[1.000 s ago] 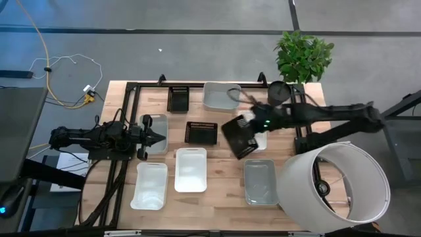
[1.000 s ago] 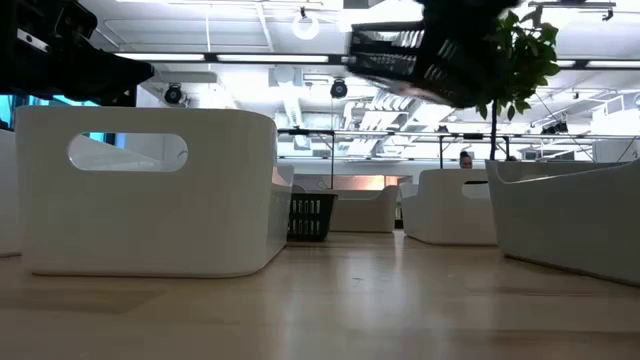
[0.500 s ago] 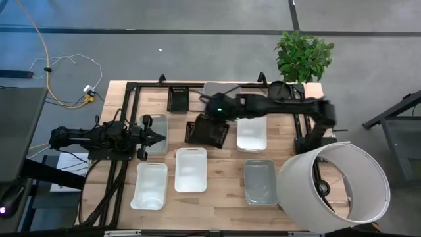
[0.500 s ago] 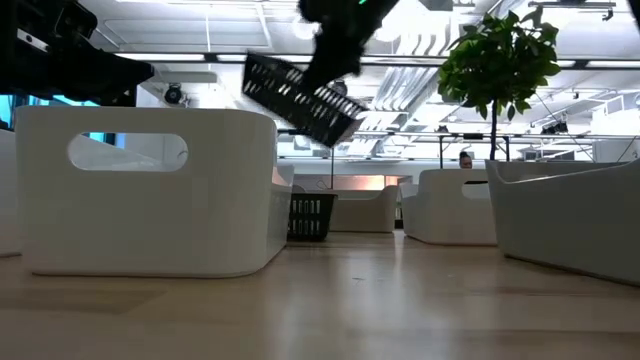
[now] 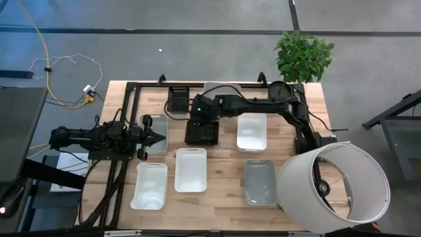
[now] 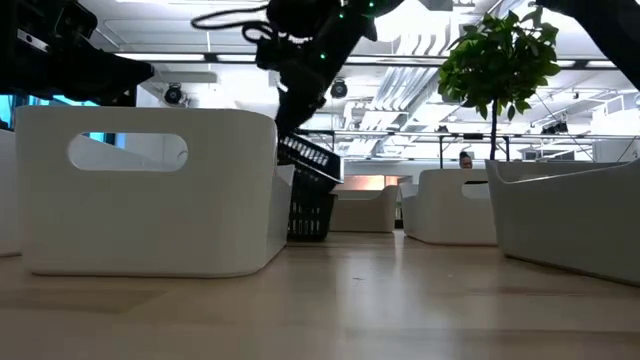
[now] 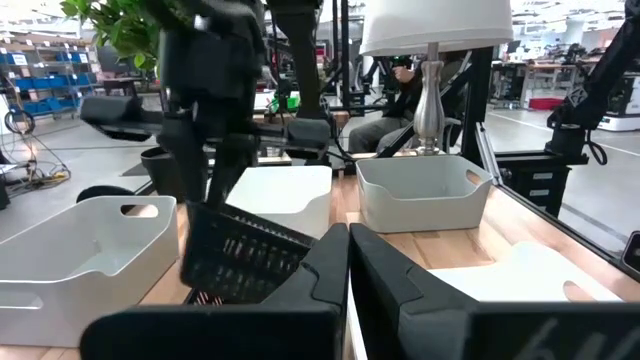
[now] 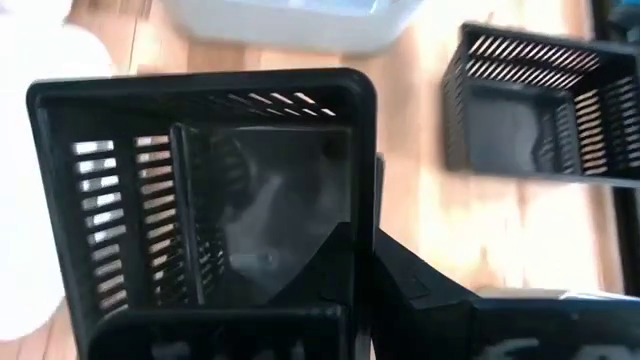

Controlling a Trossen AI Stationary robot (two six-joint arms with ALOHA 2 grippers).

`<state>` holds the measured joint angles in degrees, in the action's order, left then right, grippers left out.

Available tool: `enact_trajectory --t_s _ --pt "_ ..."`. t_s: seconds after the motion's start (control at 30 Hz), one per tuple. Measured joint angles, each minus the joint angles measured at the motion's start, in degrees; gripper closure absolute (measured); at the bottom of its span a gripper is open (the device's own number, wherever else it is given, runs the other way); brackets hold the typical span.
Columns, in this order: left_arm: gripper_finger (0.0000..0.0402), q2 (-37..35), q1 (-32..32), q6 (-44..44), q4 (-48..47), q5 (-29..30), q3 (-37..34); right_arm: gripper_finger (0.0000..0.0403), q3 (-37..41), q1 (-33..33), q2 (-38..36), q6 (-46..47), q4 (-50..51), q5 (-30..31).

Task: Stack baskets by color
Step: Stack the bottom right black bin on top of the bottom black bin

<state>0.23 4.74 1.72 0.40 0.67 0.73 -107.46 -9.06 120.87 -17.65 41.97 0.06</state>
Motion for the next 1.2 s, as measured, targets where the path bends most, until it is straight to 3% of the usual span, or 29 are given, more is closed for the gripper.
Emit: enact_trajectory --t_s 0.4,0.83,1.0,1.2 --pt "0.0398 0.0 0.0 0.0 0.0 0.0 0.0 0.0403 0.0 -2.0 0.1 -3.0 7.8 -2.7" --pt "0.0398 0.0 0.0 0.0 0.0 0.0 0.0 0.0397 0.0 -1.8 0.1 -7.2 9.1 -2.8" --pt "0.0398 0.0 0.0 0.0 0.0 0.0 0.0 0.0369 0.0 -1.8 0.1 -8.3 9.5 -4.8" --pt "0.0398 0.0 0.0 0.0 0.0 0.0 0.0 0.0293 0.0 -1.2 0.1 -8.3 9.5 -5.9"
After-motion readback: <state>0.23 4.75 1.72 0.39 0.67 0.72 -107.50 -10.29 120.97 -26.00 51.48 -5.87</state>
